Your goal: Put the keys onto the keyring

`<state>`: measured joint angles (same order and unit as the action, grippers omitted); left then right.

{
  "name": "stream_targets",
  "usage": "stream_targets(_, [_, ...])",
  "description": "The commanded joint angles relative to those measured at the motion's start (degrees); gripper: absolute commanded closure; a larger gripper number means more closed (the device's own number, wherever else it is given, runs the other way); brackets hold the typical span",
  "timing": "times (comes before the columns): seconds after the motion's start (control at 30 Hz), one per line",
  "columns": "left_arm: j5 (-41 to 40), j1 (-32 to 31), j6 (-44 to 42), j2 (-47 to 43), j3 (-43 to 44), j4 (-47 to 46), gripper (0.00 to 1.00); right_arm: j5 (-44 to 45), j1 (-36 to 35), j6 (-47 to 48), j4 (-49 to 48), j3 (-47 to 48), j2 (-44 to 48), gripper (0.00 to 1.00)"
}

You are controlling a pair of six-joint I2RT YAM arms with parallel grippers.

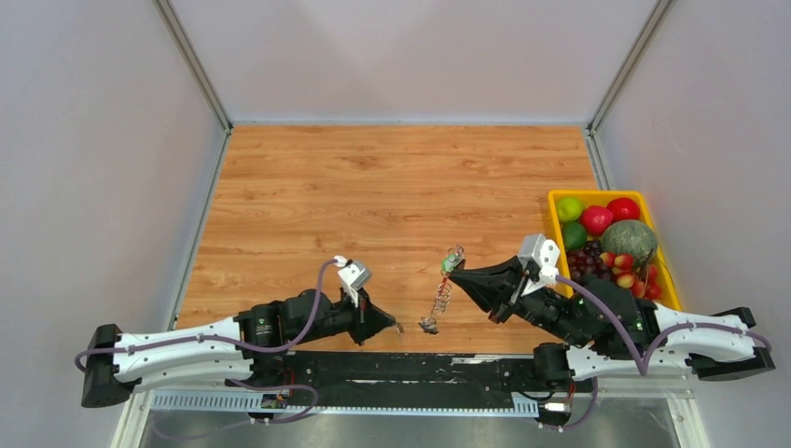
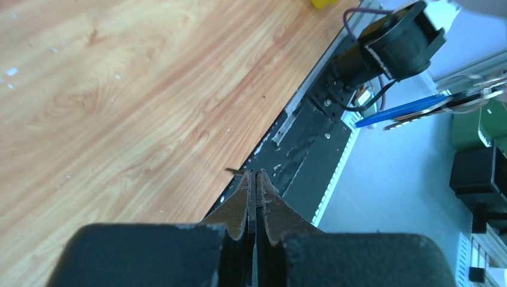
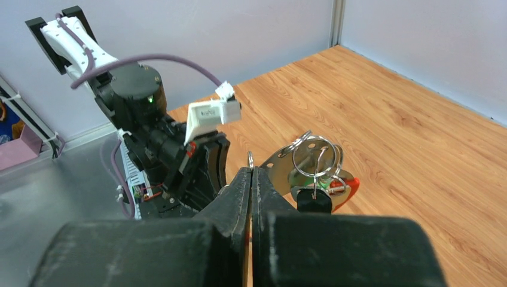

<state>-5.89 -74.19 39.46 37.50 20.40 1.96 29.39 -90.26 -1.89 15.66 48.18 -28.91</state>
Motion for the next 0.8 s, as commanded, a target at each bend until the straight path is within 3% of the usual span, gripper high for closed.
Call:
stream_targets(0.0, [-2.89, -0.16, -7.02, -4.50, 4.05, 7.25, 1.00, -3.67, -0.24, 3.18, 0.41, 4.71, -1.09, 1.00])
stream_targets(0.2, [-4.95, -0.18, -12.33, -6.99, 8.59, 9.71, 1.00, -8.73, -0.23, 4.66, 3.73, 8.43, -3.88, 1.00])
stream_targets(0.53, [-5.65, -0.16, -24.93, -11.55, 12.82, 5.03, 1.00, -18.78, -0.25, 6.89, 4.92, 10.17, -8.53, 1.00])
stream_targets(0.77, [4.42, -0.16, -32.62, -11.84, 11.24, -6.84, 1.00, -26.79, -0.19, 10.59, 5.75, 11.89, -11.41, 1.00])
